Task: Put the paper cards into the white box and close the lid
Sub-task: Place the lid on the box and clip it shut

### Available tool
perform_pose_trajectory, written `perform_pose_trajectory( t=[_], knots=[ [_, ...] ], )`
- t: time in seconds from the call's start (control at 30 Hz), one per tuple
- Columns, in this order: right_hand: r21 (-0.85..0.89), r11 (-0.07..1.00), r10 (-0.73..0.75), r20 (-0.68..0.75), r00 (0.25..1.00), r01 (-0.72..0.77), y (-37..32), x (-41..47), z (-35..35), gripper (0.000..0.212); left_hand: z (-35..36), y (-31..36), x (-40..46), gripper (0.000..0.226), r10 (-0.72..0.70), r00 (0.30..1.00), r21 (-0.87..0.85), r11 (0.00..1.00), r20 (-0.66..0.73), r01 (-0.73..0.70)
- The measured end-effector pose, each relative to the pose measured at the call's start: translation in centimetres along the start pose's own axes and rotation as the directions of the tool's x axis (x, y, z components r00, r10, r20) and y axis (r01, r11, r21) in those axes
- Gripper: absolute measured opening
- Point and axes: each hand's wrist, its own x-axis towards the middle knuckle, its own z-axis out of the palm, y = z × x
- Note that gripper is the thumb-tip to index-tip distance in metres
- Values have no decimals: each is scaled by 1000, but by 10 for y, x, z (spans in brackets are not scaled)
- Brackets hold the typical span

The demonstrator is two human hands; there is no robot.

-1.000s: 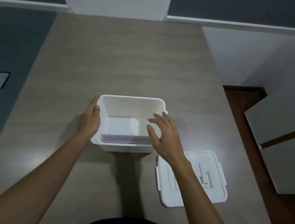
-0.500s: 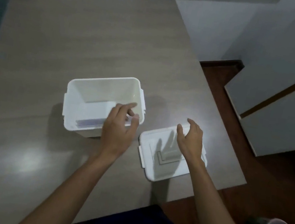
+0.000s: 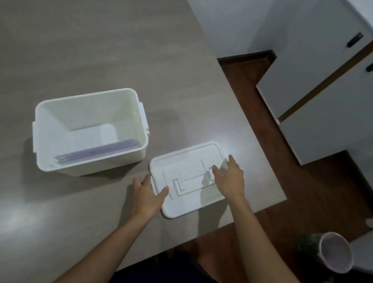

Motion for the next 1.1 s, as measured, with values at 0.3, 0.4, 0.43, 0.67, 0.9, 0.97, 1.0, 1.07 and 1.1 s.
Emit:
perform_pose_trajectory(
  t=[0.3,0.4,0.43,0.67,0.9,0.97,1.0,1.07,1.1],
  knots=[
    [311,924,291,-191,938,-223,24,-4,-7,65,4,21,-7,66,111,993,-89,989,-45,-115],
    [549,796,426,-205,881,-257,24,-11,-17,53,-8,41,-16,64,278,954,-45,957,-115,-285],
    [595,766,438,-208,875,-242,21,-13,-20,50,-14,48,-19,65,335,930,-15,940,-152,-341],
    [704,709,320,-273,907,-39,-66,-27,-43,37,-81,81,-30,68,518,715,43,823,-470,-567],
    [592,784,-74,-212,974,188,-166,-30,-20,45,-166,43,5,88,261,732,-4,941,-629,-339],
    [536,808,-180,-170,969,244,-189,-28,-4,48,-188,22,16,91,192,748,21,972,-635,-232],
    [500,821,-230,-151,961,275,-201,-26,4,49,-198,12,22,91,163,750,32,982,-641,-186],
    [416,847,-304,-134,943,332,-220,-22,18,50,-213,-6,36,90,100,773,43,995,-626,-94],
    [378,857,-325,-128,937,350,-227,-19,25,51,-219,-15,44,89,67,789,48,998,-611,-49]
  ],
)
